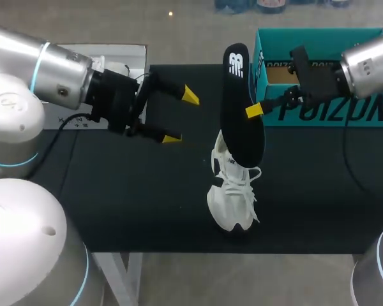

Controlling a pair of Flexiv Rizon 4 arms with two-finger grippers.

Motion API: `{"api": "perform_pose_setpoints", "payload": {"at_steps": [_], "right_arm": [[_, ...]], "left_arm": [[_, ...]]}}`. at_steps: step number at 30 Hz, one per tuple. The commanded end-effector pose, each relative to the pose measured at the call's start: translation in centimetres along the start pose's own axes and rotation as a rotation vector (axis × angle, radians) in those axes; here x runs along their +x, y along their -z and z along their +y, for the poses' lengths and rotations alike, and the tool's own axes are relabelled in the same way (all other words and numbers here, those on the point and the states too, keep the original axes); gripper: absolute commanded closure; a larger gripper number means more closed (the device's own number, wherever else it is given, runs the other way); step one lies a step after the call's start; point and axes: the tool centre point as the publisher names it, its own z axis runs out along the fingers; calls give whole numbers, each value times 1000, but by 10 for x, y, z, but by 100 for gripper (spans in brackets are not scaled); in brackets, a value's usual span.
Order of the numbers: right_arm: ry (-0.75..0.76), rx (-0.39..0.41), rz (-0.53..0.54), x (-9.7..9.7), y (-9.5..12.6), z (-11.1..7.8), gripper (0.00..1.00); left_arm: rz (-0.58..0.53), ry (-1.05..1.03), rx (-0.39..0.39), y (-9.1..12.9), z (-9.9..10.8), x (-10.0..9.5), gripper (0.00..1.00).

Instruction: Take the shoe out of the shoebox, open the shoe tongue, remove and reinsert the insole, then place the shoe into the shoebox

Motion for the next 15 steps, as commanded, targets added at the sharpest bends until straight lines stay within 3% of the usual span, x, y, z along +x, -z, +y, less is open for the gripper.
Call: {"api": "perform_pose_setpoints", "payload": {"at_steps": [1, 11, 15], "right_arm": [[-1, 0, -3, 0, -1, 0, 100], [-1, 0, -3, 0, -1, 0, 100], [-1, 0, -3, 0, -1, 0, 100]], "left_arm": [[154, 134, -108, 14, -15, 7, 0], [334, 378, -231, 27, -40, 45, 0], [359, 439, -273, 40, -48, 57, 0]]}}
